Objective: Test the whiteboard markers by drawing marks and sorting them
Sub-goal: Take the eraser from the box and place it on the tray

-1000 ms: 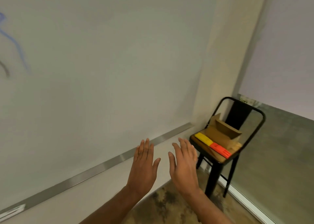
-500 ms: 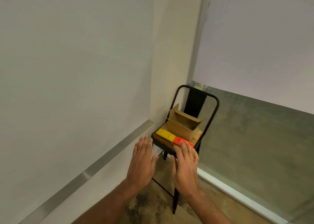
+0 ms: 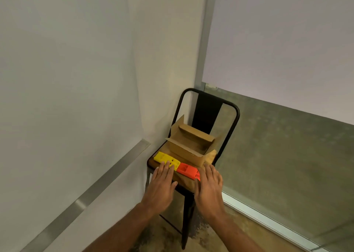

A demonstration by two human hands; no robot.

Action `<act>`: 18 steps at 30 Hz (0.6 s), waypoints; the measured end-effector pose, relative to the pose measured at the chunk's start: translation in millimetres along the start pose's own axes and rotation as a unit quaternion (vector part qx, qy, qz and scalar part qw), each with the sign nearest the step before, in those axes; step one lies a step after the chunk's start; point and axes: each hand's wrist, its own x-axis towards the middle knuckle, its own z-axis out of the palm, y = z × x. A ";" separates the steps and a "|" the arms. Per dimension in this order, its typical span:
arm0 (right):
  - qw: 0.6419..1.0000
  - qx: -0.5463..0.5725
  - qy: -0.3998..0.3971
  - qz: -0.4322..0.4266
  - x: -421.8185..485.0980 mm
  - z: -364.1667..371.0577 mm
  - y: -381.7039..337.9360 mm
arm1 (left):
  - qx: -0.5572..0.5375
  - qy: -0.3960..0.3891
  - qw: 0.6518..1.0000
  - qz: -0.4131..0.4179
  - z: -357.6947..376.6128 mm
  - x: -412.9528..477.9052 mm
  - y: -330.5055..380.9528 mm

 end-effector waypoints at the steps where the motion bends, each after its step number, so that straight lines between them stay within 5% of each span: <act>1: 1.000 0.001 -0.010 0.001 10.9 11.4 14.1 | -0.001 -0.011 1.000 0.001 9.8 13.1 0.5; 11: 0.978 -0.017 -0.207 -0.005 78.4 98.9 107.1 | -0.019 -0.099 0.995 -0.028 107.1 101.0 3.1; 18: 0.970 -0.032 -0.241 -0.021 93.8 136.4 126.2 | 0.011 -0.164 0.984 -0.071 144.2 117.7 5.3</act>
